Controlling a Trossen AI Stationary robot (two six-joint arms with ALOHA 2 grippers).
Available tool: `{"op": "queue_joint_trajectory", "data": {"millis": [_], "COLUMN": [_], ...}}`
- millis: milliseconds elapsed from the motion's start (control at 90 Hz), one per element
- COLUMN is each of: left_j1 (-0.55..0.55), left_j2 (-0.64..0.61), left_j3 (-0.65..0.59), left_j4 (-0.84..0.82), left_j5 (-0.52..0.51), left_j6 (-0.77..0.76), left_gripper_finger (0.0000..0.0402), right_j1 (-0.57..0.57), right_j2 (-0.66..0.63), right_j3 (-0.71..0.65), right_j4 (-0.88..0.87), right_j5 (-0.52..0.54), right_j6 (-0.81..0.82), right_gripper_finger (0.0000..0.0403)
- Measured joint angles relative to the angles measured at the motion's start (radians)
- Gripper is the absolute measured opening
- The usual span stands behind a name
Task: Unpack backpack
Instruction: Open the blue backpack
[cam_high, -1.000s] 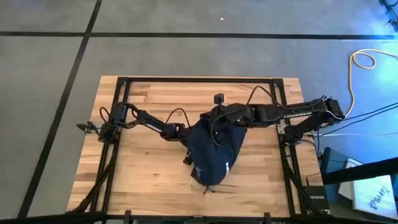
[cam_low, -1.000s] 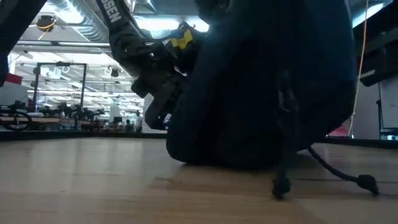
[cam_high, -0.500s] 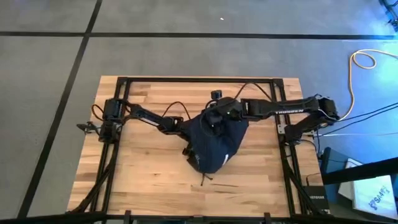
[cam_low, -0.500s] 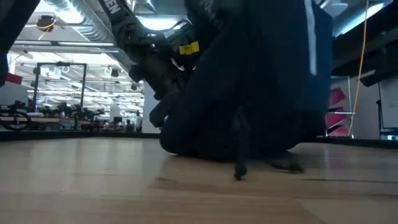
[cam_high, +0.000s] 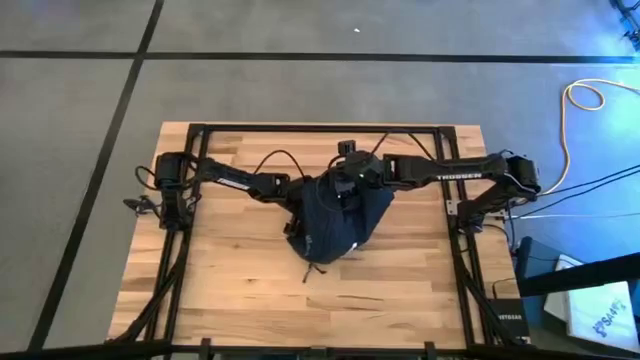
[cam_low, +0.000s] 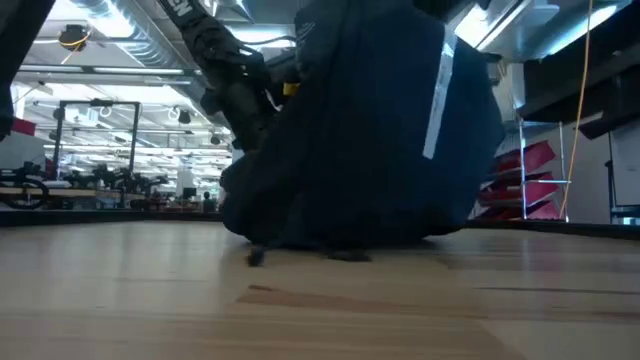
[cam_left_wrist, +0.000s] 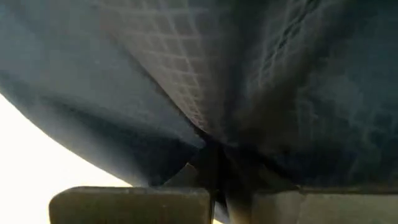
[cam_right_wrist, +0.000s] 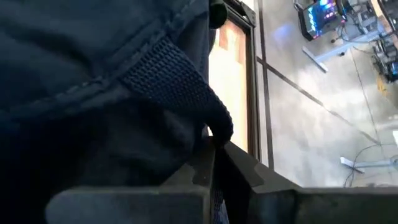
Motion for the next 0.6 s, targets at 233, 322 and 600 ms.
{"op": "queue_joint_trajectory", "data": {"millis": [233,322,600], "left_j1": [-0.057,-0.086,-0.167], "left_j2": [0.001,0.001,0.019], "left_j3": [0.000,0.000,0.001], "left_j4": [0.097,0.155,0.321], "left_j5": [0.075,0.081,0.113], "left_j6": [-0.041,-0.079,-0.126], "left_gripper_finger": [0.0003,0.0003,0.0003], "right_j1": [0.036,0.051,0.087], "right_j2": [-0.031,-0.067,-0.178], "right_j3": [0.000,-0.001,-0.001], "right_j4": [0.004,0.021,0.143], "right_j5": [0.026,0.025,0.020], "right_j6": [-0.051,-0.065,-0.143], "right_gripper_finger": [0.0000,0.0000,0.0000]}}
